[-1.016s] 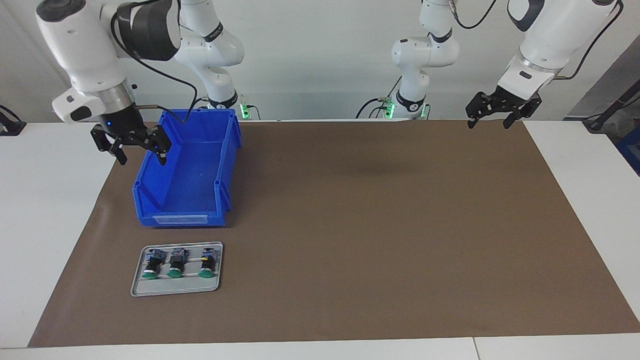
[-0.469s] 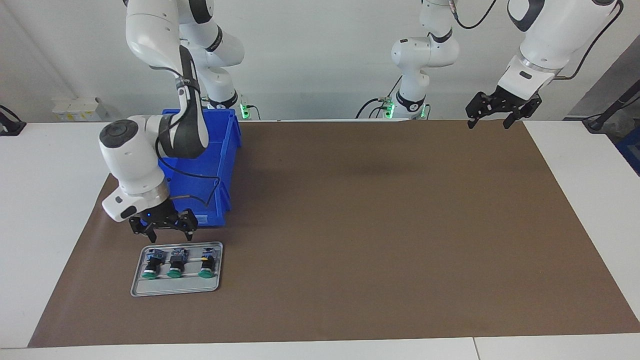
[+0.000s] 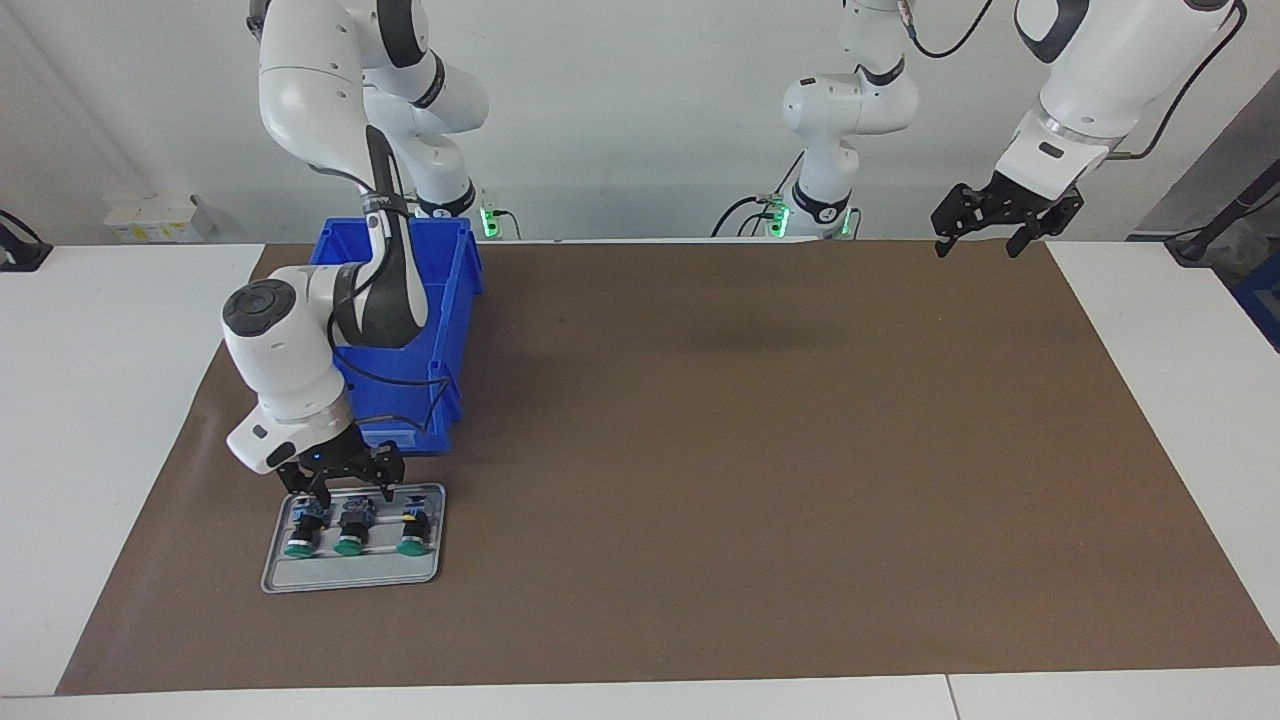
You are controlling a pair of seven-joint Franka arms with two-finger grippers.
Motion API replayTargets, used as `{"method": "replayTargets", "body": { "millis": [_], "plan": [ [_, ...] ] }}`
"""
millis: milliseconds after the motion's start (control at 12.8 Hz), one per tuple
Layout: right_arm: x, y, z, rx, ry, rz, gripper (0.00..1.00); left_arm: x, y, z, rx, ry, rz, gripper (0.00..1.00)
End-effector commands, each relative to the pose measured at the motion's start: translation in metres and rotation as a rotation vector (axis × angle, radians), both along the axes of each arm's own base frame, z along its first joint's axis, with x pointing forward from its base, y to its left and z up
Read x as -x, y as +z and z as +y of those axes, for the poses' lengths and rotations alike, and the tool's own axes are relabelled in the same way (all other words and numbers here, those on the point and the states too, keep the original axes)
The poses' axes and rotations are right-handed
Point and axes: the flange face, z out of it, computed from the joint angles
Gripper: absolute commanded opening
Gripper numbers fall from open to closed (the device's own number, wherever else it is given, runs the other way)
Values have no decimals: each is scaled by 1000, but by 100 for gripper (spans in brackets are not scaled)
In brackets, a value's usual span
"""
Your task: Place and press button with both arms
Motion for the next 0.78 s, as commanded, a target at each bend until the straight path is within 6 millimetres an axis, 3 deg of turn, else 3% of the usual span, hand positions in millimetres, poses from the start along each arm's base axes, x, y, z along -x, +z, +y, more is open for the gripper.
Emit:
{"method": "replayTargets", "body": {
  "millis": [0, 391, 469, 547, 703],
  "plan": [
    [-6, -25, -2, -13, 22, -19, 88, 4, 0, 1, 6, 13, 2, 100],
    [-9, -42, -12, -9, 16, -34, 75, 4, 0, 1, 6, 13, 2, 100],
    [-9, -45, -12, -10, 11, -33, 68, 4, 0, 1, 6, 13, 2, 100],
    [-10, -45, -13, -10, 8, -41, 56, 4, 0, 1, 6, 13, 2, 100],
    [-8, -48, -13, -13, 1, -24, 0, 4, 0, 1, 6, 13, 2, 100]
  ]
}}
